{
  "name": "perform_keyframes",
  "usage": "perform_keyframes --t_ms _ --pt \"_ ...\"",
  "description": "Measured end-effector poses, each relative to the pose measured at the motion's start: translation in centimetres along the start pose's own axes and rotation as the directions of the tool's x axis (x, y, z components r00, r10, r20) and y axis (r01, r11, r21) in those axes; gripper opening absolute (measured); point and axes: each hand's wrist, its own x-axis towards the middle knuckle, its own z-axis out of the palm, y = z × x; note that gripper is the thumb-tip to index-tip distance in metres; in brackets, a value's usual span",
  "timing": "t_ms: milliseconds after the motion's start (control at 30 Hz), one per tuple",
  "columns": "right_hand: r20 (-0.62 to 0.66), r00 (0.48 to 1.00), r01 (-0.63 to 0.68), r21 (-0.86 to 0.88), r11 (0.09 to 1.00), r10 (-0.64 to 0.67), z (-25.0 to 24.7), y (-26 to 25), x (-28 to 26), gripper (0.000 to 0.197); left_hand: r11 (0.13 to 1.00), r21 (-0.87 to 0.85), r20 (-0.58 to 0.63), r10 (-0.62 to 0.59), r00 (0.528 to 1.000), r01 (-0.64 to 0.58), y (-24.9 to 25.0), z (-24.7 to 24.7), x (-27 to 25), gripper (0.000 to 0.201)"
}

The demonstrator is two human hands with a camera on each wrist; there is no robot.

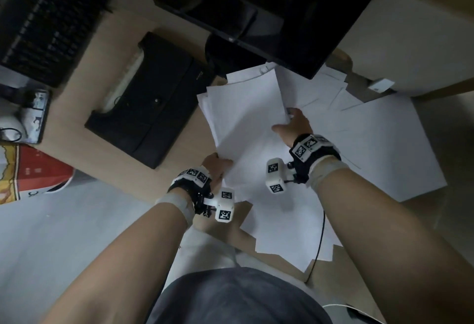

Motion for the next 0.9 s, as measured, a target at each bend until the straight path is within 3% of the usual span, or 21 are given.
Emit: perform_keyframes --t_ms 133,233,333,600,700,767,833,900 --pt "-0.048 0.975 -0.221 -0.236 0.946 0.215 0.2 1.3 1.0 0.107 0.997 0.059 -0.048 -0.042 0.998 0.045 1.4 0.7 0.5 0.046" --pt "-0.101 0.966 -0.257 -0.299 0.919 0.238 0.3 1.6 1.4 0.105 1.000 0.002 -0.171 -0.012 0.985 0.013 3.0 0.8 0.6 0.046" --pt "-0.086 0.955 -0.296 -0.286 0.911 0.283 0.0 1.4 1.6 0.097 0.999 -0.035 -0.253 -0.020 0.967 0.012 3.9 0.7 0.7 0.060" --pt "0.017 0.969 -0.237 -0.245 0.940 0.248 1.3 2.8 -0.2 0.070 0.996 -0.044 -0.248 -0.084 0.965 0.076 3.8 0.3 0.3 0.060" --pt "0.035 0.990 -0.129 -0.178 0.975 0.138 1.2 3.6 -1.1 0.054 0.996 -0.033 -0.207 -0.082 0.975 0.077 4.0 0.2 0.0 0.051" --pt "0.057 0.997 -0.048 -0.099 0.994 0.054 1.0 4.4 -1.7 0.046 0.995 -0.043 -0.199 -0.099 0.975 0.093 3.7 0.1 0.1 0.068" --pt "0.117 0.993 -0.016 -0.077 0.997 0.025 1.2 5.0 -2.0 0.045 0.993 -0.029 -0.200 -0.119 0.973 0.115 3.1 0.2 -0.1 0.076" --pt "0.205 0.977 -0.046 -0.055 0.997 0.057 1.8 5.3 -2.2 0.060 0.996 0.001 -0.185 -0.082 0.979 0.084 2.5 0.2 -0.2 0.062"
